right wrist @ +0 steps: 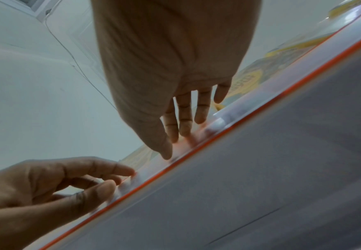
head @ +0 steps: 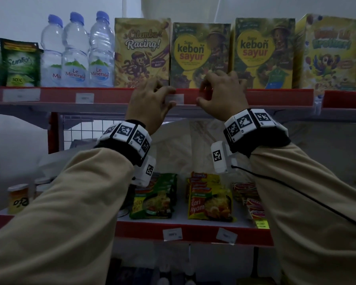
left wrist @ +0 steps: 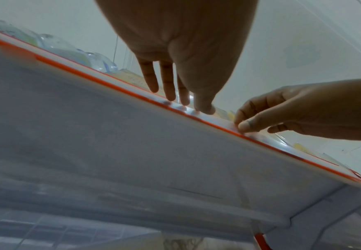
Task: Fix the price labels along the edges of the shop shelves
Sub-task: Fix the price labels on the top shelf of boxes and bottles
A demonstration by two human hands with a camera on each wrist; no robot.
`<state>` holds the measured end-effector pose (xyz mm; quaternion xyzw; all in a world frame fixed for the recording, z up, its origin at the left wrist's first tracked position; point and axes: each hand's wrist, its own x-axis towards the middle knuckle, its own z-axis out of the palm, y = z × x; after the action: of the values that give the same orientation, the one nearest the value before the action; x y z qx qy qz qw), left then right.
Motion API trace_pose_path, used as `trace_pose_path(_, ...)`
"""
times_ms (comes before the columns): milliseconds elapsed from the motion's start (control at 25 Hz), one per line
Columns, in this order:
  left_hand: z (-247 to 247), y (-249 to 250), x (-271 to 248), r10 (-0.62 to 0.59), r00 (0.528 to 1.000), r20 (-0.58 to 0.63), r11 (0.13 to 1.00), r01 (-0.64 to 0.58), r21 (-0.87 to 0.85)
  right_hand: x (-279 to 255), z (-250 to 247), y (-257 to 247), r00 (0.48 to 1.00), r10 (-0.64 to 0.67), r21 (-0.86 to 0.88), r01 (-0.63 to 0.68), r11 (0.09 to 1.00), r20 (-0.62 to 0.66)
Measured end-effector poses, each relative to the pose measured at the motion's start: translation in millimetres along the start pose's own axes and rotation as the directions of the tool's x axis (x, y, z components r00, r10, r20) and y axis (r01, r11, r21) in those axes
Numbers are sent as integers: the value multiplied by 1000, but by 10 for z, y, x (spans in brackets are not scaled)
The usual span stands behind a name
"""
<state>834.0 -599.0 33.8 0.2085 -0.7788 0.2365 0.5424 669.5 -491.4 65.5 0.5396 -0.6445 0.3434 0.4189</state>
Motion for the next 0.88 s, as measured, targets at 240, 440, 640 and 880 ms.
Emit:
trace_pose_path(240,-94,-332,4,-4,999,45,997,1,72,151,165,-394,996,-66,-1,66,998,54)
trace_pose_path(440,-107,-438,28,27,999,22,995,-25,-92,150,244,-452,998,-29,-24,30,999,50)
trace_pose_path(640,-91,-415,22,33,999,-10,996,-34,-85,178,210,-508,996,-34,-34,37,999,79)
trace_pose_path(880,-105,-385,67,-5,1000,4,997,6,-82,116,216,-638,988,-149,3,149,989,41)
